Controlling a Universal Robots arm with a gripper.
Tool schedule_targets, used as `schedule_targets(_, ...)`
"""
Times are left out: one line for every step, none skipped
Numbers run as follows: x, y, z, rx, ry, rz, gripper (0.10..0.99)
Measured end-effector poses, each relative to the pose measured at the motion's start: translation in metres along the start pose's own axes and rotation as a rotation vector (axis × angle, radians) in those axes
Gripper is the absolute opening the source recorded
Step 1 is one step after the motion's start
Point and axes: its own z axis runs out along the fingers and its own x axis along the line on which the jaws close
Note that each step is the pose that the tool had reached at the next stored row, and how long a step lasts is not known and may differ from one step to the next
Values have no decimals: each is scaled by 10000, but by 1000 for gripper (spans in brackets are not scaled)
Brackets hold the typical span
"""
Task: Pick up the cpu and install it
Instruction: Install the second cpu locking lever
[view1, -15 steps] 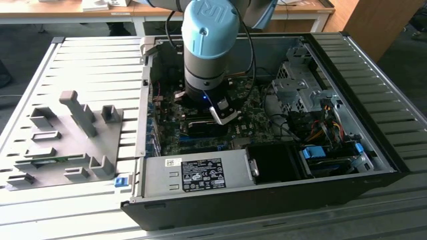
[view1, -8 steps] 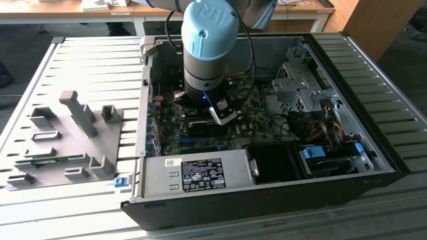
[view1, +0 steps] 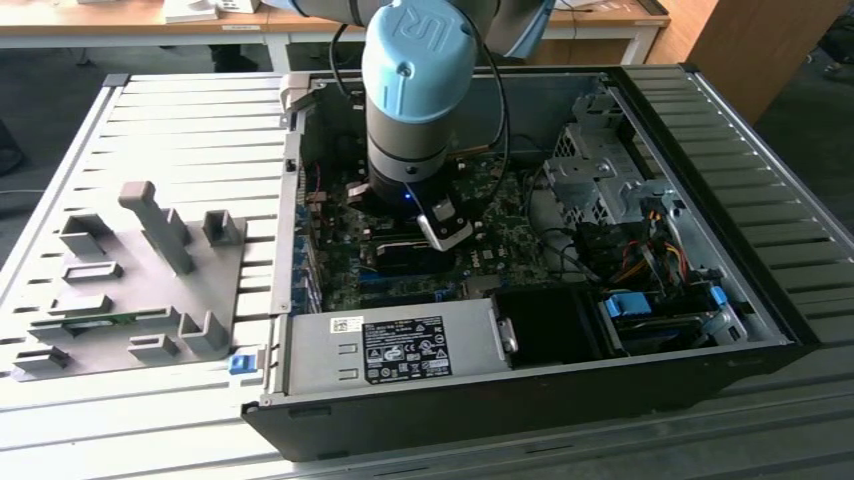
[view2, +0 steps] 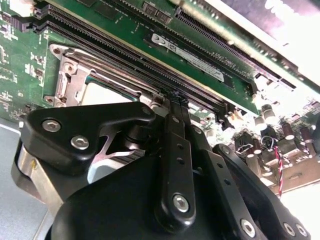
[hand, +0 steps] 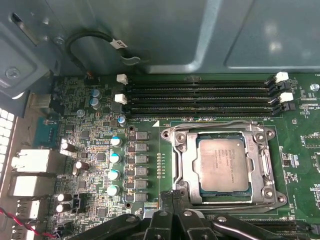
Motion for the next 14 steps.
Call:
schedule_targets(0, 0, 0, -1, -1, 0, 106)
schedule_targets(0, 0, -1, -2, -1, -1, 106)
schedule_targets(1, 2, -4, -3, -3, -1, 106)
schedule_targets(1, 5, -12, -3, -2, -1, 106)
schedule_targets(1, 8, -22, -2, -2, 0, 106)
schedule_targets(1, 12, -32, -7, -3, -1, 106)
schedule_targets(2, 16, -44, -5, -2, -1, 106)
schedule_targets(2, 19, -57, -1, -1, 0, 106)
schedule_targets(3, 22, -65, -2, -2, 0, 106)
schedule_targets(3, 26, -74, -2, -2, 0, 106)
schedule_targets(3, 30, -89, -2, -2, 0, 106)
schedule_targets(4, 36, -105, -1, -1, 0, 106)
schedule_targets(4, 42, -122, -1, -1, 0, 106)
schedule_targets(5, 46, -135, -1, -1, 0, 106)
